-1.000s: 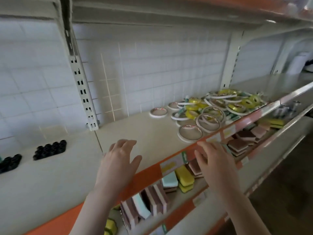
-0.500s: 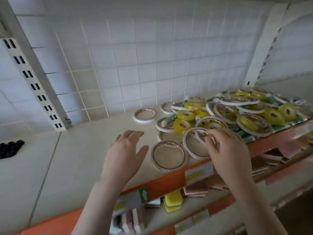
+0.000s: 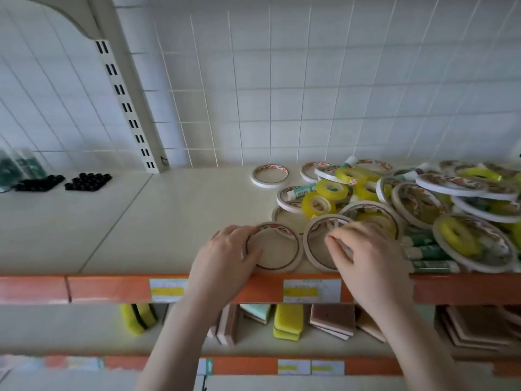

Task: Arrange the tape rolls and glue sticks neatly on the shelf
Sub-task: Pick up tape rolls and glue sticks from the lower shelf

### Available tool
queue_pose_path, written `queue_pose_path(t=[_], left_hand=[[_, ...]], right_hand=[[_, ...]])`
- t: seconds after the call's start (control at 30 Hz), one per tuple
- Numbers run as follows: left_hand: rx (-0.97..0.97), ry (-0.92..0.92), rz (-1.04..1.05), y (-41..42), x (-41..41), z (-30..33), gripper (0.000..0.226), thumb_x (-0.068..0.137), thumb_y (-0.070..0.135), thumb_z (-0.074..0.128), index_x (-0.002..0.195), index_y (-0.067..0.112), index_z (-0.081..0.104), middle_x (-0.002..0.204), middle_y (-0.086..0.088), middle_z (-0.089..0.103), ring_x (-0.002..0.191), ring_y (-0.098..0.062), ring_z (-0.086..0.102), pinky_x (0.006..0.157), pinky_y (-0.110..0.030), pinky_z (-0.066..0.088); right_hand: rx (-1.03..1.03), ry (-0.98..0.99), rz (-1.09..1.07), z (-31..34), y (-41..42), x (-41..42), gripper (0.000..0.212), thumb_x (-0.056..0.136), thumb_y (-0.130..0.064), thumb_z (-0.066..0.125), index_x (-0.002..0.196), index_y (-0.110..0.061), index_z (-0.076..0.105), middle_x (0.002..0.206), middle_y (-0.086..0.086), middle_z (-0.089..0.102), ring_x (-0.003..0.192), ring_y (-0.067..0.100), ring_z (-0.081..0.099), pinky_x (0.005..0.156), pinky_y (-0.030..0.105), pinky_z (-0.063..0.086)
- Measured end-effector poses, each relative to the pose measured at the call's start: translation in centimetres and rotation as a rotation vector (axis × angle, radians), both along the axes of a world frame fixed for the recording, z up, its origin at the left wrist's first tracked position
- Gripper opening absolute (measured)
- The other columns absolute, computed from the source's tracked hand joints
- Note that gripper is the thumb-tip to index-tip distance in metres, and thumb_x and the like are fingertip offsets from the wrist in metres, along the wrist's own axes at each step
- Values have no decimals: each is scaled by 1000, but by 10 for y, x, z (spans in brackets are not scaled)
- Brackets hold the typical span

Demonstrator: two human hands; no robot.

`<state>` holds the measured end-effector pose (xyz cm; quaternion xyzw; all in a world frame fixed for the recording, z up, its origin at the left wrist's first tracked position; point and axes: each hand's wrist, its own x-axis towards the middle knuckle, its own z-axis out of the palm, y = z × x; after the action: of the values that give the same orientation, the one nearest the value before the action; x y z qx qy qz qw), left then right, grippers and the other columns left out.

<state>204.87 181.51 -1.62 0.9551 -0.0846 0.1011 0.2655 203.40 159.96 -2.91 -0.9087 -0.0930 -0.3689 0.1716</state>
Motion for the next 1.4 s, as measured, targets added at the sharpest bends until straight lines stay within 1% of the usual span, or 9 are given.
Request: queue_pose_path(t=[0.1, 0.27, 0.4, 0.57, 0.77, 0.9, 1.1, 1.27, 1.4], left_hand=[[1, -20, 17, 1, 1, 2, 29, 87, 32, 53, 114, 29, 63, 111, 1, 64, 106, -23, 55, 86, -32, 42], [19, -15, 53, 4, 1, 6, 26, 87, 28, 55, 112, 32, 62, 109, 4, 63, 104, -20, 55, 84, -33, 44], [14, -29, 88, 12, 4, 5, 24, 88, 27, 54, 110, 31, 63, 107, 4, 64, 102, -19, 55, 82, -32, 44], [-2, -68, 89, 25, 6, 2, 27, 87, 21, 56, 112, 28, 64, 112, 5, 63, 104, -19, 57, 82, -30, 43], [-18, -181, -207, 36, 7, -3, 26, 77, 23, 54, 94, 23, 74, 100, 11, 68, 99, -4, 52, 82, -19, 43], [33, -49, -416, 47, 11, -1, 40, 73, 19, 40, 92, 18, 76, 102, 7, 71, 106, -3, 53, 92, -16, 41], [71, 175, -408, 63, 19, 12, 42, 78, -5, 57, 105, 23, 72, 120, 13, 60, 119, 2, 47, 98, -2, 26], [93, 215, -390, 71, 23, 18, 24, 80, 13, 71, 98, 28, 74, 105, 24, 57, 110, 8, 49, 100, -13, 34], [214, 87, -345, 69, 22, 23, 11, 83, 30, 69, 93, 28, 73, 88, 23, 61, 89, 2, 56, 86, -23, 45]], right_hand=[[-14, 42, 65, 0, 2, 0, 22, 86, -26, 58, 75, -11, 70, 68, -1, 63, 67, 20, 60, 61, 34, 52], [-58, 200, 118, 0, 11, -4, 19, 72, -32, 76, 71, -14, 70, 62, -6, 60, 60, 16, 57, 56, 33, 50], [-61, 287, 84, 3, 15, -3, 14, 67, -24, 81, 68, -15, 71, 59, -6, 61, 55, 15, 56, 50, 29, 50], [-117, 274, -15, 10, 24, -2, 24, 58, -5, 76, 54, -15, 54, 45, -7, 44, 43, 14, 39, 45, 15, 15], [-88, 170, -29, -2, 29, -1, 21, 60, -1, 78, 71, -15, 65, 57, -7, 56, 53, 13, 49, 61, 23, 36], [-99, 59, -43, 0, 26, 2, 23, 60, 2, 79, 75, -12, 68, 60, -3, 61, 58, 20, 59, 68, 33, 47], [-103, 25, -40, -1, 23, 3, 25, 63, 1, 79, 82, -11, 70, 68, -2, 65, 65, 21, 63, 71, 35, 48], [-115, 33, -49, -5, 21, 4, 26, 65, -2, 79, 85, -11, 68, 73, -1, 65, 69, 22, 64, 71, 35, 48], [-109, 23, -45, -3, 20, 5, 24, 67, -2, 78, 86, -11, 66, 74, 0, 65, 70, 23, 63, 70, 35, 48]])
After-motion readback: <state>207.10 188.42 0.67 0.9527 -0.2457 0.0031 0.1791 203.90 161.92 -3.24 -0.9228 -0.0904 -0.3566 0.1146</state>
